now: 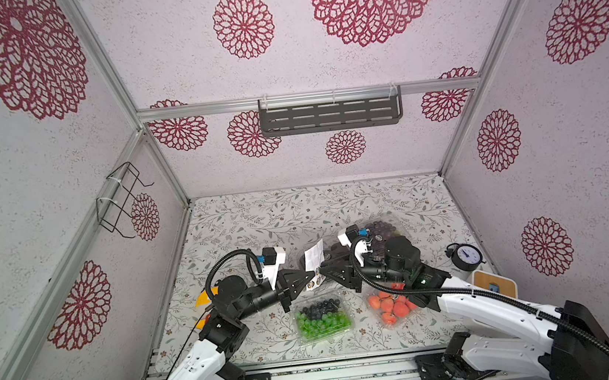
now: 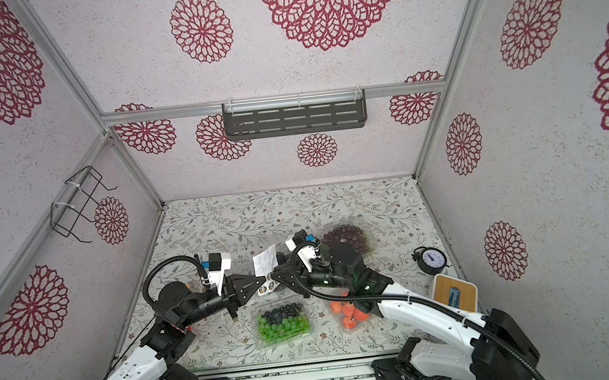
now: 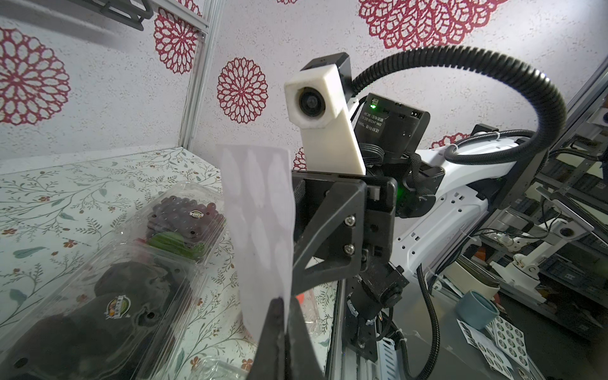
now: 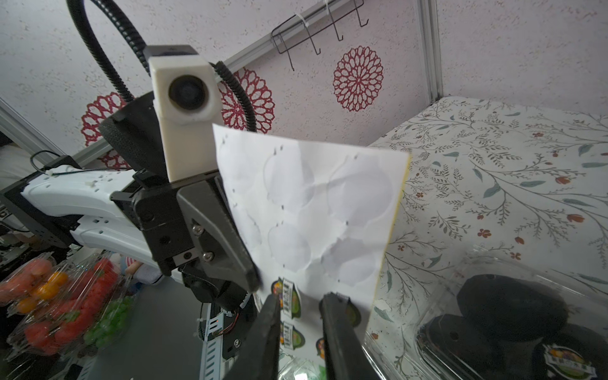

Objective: Label fruit boxes
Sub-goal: Tear off the label from the label sticker.

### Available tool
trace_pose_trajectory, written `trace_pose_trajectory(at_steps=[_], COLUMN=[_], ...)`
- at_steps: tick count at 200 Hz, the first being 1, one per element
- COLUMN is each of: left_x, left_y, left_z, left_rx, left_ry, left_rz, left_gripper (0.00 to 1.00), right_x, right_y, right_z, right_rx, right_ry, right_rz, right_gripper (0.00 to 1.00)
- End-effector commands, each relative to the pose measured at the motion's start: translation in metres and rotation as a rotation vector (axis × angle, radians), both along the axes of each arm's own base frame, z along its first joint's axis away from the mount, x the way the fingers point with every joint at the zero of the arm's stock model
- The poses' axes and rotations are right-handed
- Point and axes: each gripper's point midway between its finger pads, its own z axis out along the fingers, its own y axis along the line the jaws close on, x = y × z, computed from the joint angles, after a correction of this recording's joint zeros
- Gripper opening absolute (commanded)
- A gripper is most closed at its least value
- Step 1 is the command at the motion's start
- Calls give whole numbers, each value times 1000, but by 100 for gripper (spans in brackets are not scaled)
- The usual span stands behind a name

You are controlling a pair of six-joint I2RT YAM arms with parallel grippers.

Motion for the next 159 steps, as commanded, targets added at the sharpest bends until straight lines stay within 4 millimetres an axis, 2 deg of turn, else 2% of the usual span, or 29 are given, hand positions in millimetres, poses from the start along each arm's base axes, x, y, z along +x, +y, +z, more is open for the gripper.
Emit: trace_pose_trajectory(at_steps=[1,21,79,116,159], left_x=[2,4,5,10,27], left_y=[1,1,0,2,4], left_z=[9,9,9,6,-4], left_rx=[-9,-8,-7,-2,38], left_ry=[-37,-40,-35,-27,-15], left_rz=[1,11,6,40,113], left_gripper=[0,0,0,0,0], right_x=[-5,-3,4,1,-1], right_y=[5,6,4,3,3], right_z=[28,27,23,24,21], right_rx=[63,59,47,52,58], right_ry=[-37,-38,-38,-31,-11], right_rz=[33,24,-15,-5,2], right_gripper=[22,20,0,0,0])
